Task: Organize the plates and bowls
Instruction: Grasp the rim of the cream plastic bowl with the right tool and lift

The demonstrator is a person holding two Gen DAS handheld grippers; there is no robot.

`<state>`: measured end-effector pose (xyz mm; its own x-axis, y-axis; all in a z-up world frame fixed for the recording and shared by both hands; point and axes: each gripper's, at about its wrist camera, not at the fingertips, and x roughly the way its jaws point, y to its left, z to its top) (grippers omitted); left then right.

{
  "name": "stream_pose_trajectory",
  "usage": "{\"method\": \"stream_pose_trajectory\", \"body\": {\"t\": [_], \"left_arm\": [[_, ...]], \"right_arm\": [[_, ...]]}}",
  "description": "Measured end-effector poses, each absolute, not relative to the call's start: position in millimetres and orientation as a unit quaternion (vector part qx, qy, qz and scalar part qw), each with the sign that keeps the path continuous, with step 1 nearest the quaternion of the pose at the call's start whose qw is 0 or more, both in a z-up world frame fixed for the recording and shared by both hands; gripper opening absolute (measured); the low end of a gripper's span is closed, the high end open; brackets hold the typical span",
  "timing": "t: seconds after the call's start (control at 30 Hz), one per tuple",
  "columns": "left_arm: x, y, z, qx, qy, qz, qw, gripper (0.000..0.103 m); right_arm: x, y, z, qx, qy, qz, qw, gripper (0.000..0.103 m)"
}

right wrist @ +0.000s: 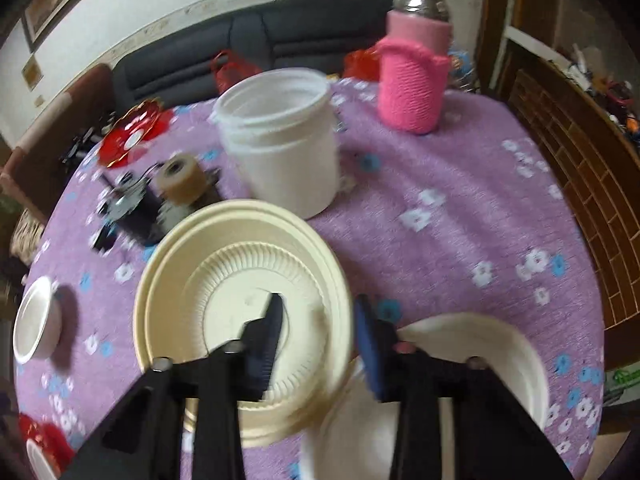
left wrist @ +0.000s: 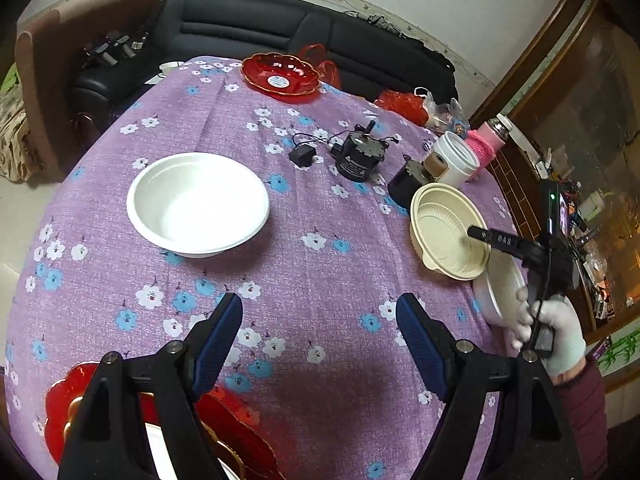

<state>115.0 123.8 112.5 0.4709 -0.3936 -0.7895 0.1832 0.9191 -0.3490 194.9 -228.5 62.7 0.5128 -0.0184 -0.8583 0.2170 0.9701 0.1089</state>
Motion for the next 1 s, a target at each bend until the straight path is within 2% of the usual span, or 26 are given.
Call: {"method": "stream_pose_trajectory", "body": {"t": [0.03,0.13,0.27,0.43,0.63,0.8,1.0], "left_arm": [[115.7,123.9,110.5,-0.115,0.488,-0.166,0.849,0.079],[114.9,117.2,105.9,-0.138,0.491,-0.148,0.848,0.079],[93.1,83.9,90.5,-0.188,0.496,-0.154,0.834,0.079],[68.0,45.5,66.4,-0.172,0.524,-0.193,0.812,0.079],[64.2,87.0,75.6,-0.196,0.49,-0.159,0.834,0.079],[75.5,104.9,66.5,-0.187,0.498,-0.124,0.838,0.079],[100.7,58.6,47.8,-0.127,0.513,-0.14,0.837,0.079]], "right_arm": [[191.7,-224.2,62.3,0.097,0.496,-0.066,0.861,0.028],[180.7,-218.6,57.7,0.119,0.51,-0.036,0.851,0.016],[163.3,-212.4,54.8,0.156,0.518,0.016,0.841,0.012],[129.2,-189.7,57.9,0.165,0.531,0.077,0.828,0.011],[84.9,-167.7,52.0,0.166,0.549,0.127,0.809,0.011],[57.9,-151.8,35.7,0.166,0.564,0.143,0.796,0.011],[55.9,-155.6,29.5,0.18,0.556,0.13,0.801,0.011]]}}
